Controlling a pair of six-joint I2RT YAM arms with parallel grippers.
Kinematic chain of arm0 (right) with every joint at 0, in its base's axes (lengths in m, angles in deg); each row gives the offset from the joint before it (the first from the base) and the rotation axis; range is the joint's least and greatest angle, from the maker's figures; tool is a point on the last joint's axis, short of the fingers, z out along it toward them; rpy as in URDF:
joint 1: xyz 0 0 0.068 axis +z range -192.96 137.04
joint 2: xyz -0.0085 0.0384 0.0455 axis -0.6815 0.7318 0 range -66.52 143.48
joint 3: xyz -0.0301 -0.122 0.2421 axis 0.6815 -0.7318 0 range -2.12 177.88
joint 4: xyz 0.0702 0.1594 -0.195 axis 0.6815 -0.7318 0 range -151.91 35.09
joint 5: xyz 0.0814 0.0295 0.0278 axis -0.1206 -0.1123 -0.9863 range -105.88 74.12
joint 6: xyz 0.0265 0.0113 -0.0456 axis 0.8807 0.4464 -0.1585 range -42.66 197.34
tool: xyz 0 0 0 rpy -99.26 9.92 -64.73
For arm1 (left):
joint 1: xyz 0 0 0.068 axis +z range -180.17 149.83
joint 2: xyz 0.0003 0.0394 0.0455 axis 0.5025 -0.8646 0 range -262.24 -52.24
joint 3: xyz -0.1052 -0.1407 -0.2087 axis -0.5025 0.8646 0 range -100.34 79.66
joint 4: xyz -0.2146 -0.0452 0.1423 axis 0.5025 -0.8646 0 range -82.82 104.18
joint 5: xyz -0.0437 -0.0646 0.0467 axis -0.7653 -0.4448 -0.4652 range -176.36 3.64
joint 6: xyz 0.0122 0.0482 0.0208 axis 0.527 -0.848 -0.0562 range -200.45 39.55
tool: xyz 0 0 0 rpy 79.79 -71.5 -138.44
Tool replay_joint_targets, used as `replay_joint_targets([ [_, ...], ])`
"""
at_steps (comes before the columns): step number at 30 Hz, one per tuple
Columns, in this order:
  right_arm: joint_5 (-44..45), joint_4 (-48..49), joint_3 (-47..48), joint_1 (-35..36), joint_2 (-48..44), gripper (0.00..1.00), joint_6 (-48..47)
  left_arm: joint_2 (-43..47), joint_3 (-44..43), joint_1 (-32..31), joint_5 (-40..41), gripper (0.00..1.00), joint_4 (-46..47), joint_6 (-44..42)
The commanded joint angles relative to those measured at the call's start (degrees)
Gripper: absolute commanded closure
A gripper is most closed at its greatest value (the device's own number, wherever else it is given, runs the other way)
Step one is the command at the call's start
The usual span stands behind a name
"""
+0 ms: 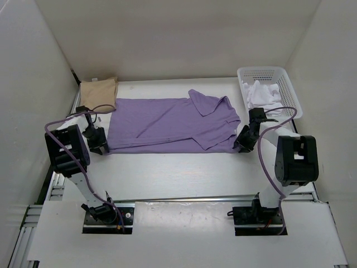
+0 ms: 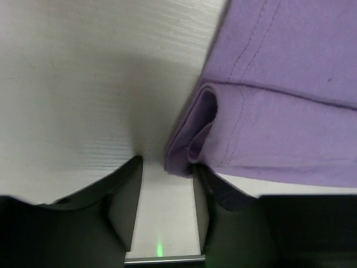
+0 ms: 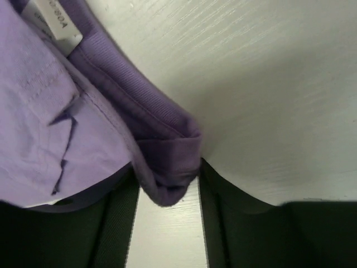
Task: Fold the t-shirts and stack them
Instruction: Fold the flattened tshirt in 1/3 of the way
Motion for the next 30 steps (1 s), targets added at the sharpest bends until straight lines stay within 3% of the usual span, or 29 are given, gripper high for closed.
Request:
replay_joint_targets([
  [1,-0.3,2.4,-0.5,-0.6,2.5,0.65,1.3,-0.2,-1.2,0.3,0.1,0.59,1.8,-0.3],
  [4,-0.3,3.0,-1.7,-0.6,2.5,0.86,2.0,-0.2,-1.2,0.3,-1.2,0.78,1.8,-0.3],
  [5,-0.3,3.0,-1.7,-0.6,2.5,0.96,2.0,-0.2,-1.2,0.3,-1.3,0.9,1.8,-0.3],
  [6,-0.3,2.3,-2.2,-0.6,1.6,1.0,2.6,-0.2,-1.2,0.3,-1.3,0.9,1.8,-0.3],
  [10,-0.3,-0.6,-6.0,-0.6,-5.5,1.0,2.6,2.9,0.0,0.8,1.5,0.9,1.8,-0.3],
  [17,-0.5,-6.7,-17.7,-0.6,-21.2,1.0,1.5,15.2,10.1,0.8,9.5,0.9,0.6,-0.3],
  [19,-1.0,-7.2,-21.1,-0.6,-24.5,1.0,2.1,17.7,12.1,0.8,11.1,0.79,-0.1,-0.3],
  [20,-1.0,-7.7,-22.2,-0.6,-25.5,1.0,2.1,18.3,13.8,0.8,11.1,0.67,-0.1,-0.3],
  [21,-1.0,-7.7,-23.0,-0.6,-27.0,1.0,2.1,19.4,14.5,0.8,11.8,0.42,-0.6,-0.3],
  [22,-1.0,-7.7,-24.2,-0.6,-27.0,1.0,2.1,19.4,14.6,0.8,11.8,0.38,-0.6,-0.3],
  [25,-1.5,-7.7,-24.8,-0.6,-28.2,1.0,2.1,22.0,13.7,0.8,10.5,0.36,-3.8,-0.3],
  [30,-1.5,-7.7,-24.8,-0.6,-28.7,1.0,2.1,24.4,6.7,0.8,4.5,0.46,-6.4,-0.3],
])
